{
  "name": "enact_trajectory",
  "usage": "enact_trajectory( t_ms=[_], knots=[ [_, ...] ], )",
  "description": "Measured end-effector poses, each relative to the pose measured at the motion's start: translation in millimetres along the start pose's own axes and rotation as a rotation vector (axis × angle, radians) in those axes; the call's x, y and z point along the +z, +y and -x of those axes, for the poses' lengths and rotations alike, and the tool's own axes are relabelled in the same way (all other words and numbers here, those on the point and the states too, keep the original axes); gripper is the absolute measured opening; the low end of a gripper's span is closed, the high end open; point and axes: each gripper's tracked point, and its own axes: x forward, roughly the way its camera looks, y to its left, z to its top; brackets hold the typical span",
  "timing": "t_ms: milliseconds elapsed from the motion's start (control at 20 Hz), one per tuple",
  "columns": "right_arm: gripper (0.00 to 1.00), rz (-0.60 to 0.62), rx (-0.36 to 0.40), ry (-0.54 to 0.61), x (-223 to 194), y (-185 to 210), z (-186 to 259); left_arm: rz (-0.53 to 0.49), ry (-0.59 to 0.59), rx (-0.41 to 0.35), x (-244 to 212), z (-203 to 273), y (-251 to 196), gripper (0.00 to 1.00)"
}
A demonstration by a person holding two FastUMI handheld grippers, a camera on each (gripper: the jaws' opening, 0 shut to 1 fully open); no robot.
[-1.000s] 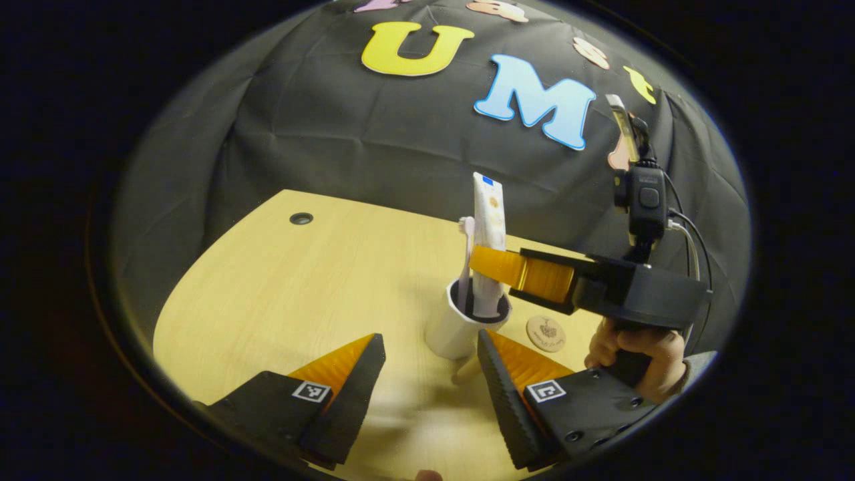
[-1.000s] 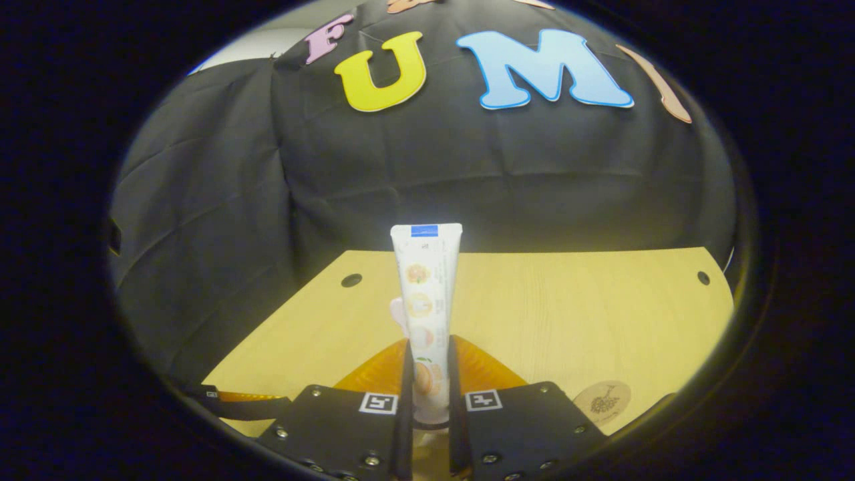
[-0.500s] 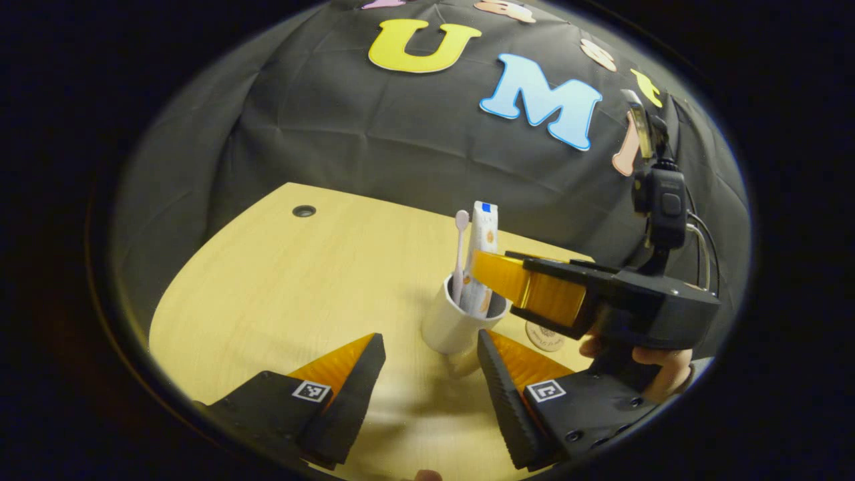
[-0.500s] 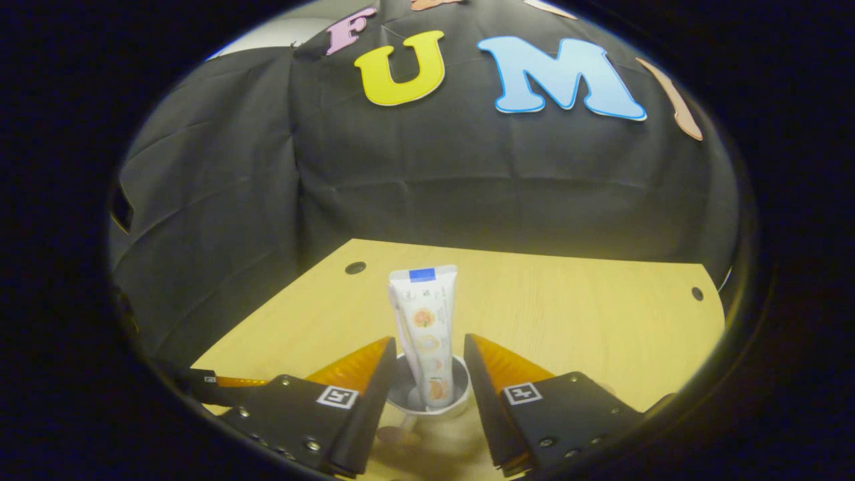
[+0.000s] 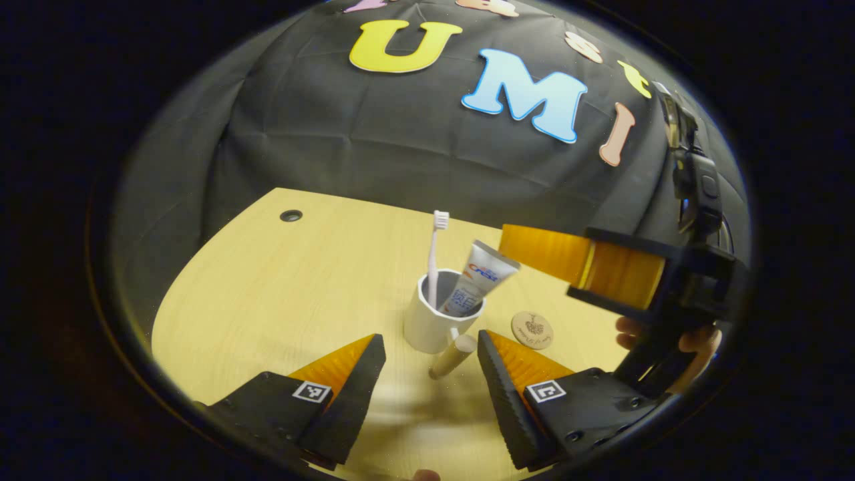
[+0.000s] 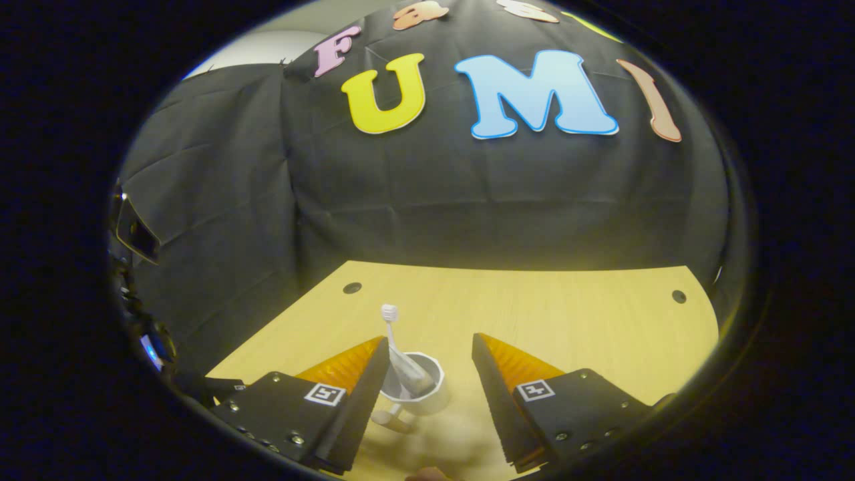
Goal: Put the toothbrush and toothpaste on the desktop into the cup, then pick up the cup and place it on the coaster on the desktop.
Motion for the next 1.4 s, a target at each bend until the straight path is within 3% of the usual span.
enact_trajectory(
  t_ms=[550, 750, 850, 1050, 1150, 1200, 1250, 1400],
  knots=[
    [0.78, -0.053, -0.169, -0.031, 15, -93, 76, -0.066, 0.127, -0.003, -15, -49, -31, 0.91],
    [0.78, -0.080, -0.203, -0.018, 10, -114, 88, -0.107, 0.239, 0.050, -31, -70, -18, 0.92],
    [0.75, -0.096, -0.210, -0.004, 4, -121, 90, -0.087, 0.297, 0.056, -37, -77, -17, 0.92],
    [0.78, -0.115, -0.215, 0.022, -6, -131, 89, -0.064, 0.392, 0.071, -49, -95, -9, 0.92],
    [0.78, -0.121, -0.214, 0.033, -10, -134, 89, -0.072, 0.425, 0.085, -54, -101, -6, 0.89],
    [0.78, -0.124, -0.214, 0.039, -12, -135, 88, -0.074, 0.440, 0.088, -56, -104, -5, 0.82],
    [0.78, -0.126, -0.215, 0.044, -14, -137, 87, -0.072, 0.448, 0.095, -58, -107, -5, 0.92],
    [0.78, -0.139, -0.214, 0.065, -21, -139, 87, -0.040, 0.476, 0.105, -65, -115, -3, 0.69]
  ],
)
